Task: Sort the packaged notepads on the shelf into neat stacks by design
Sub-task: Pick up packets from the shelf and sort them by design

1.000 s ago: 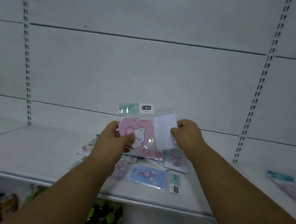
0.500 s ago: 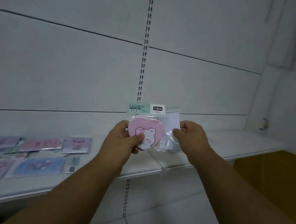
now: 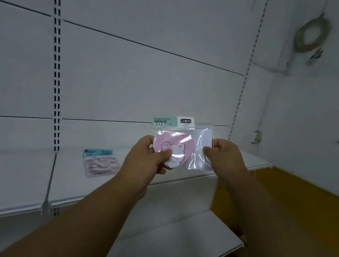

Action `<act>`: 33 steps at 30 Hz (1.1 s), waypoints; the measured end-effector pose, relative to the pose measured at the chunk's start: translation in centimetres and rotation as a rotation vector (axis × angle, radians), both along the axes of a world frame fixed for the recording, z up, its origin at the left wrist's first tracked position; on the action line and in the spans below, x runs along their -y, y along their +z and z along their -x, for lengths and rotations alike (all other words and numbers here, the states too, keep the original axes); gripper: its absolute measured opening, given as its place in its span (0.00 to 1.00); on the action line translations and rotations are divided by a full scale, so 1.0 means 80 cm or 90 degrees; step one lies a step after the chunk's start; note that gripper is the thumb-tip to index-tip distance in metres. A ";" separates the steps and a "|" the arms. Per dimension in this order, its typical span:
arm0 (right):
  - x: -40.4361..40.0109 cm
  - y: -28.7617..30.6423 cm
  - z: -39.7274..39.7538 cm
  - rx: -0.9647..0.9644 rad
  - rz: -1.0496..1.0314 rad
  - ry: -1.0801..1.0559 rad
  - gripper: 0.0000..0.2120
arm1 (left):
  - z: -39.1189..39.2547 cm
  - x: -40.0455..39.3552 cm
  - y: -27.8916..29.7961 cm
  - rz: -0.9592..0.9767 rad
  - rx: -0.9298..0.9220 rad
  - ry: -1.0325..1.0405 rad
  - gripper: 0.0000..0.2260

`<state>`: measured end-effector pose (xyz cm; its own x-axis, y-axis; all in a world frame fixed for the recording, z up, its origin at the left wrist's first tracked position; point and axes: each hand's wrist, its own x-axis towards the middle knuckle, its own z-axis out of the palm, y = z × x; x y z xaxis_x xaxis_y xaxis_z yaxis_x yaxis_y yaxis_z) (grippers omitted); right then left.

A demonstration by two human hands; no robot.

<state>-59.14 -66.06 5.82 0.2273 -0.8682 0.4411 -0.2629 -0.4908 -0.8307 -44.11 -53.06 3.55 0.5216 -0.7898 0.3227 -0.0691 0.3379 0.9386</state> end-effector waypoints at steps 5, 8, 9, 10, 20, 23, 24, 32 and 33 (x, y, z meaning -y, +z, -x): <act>0.089 -0.004 -0.015 0.014 -0.016 0.015 0.07 | -0.011 0.086 -0.001 0.004 -0.025 0.039 0.05; 0.141 -0.004 -0.026 0.012 -0.006 -0.003 0.07 | -0.025 0.135 0.005 -0.020 -0.026 0.067 0.05; 0.158 -0.002 -0.028 0.010 -0.004 -0.003 0.07 | -0.030 0.150 0.007 -0.032 -0.028 0.086 0.05; 0.173 0.000 -0.029 0.010 -0.004 -0.001 0.07 | -0.035 0.165 0.007 -0.047 -0.034 0.104 0.04; 0.298 -0.011 -0.071 -0.002 0.001 0.104 0.06 | -0.074 0.252 -0.021 -0.269 0.094 0.324 0.05; 0.319 -0.017 -0.090 -0.025 0.008 0.153 0.06 | -0.080 0.264 -0.036 -0.353 0.126 0.402 0.05; 0.325 -0.020 -0.094 -0.034 0.011 0.164 0.05 | -0.083 0.270 -0.040 -0.399 0.155 0.428 0.06; 0.352 -0.025 -0.102 -0.058 0.022 0.205 0.06 | -0.074 0.283 -0.044 -0.700 0.371 0.517 0.18; 0.354 -0.025 -0.101 -0.060 0.027 0.202 0.06 | -0.072 0.285 -0.044 -0.708 0.403 0.536 0.19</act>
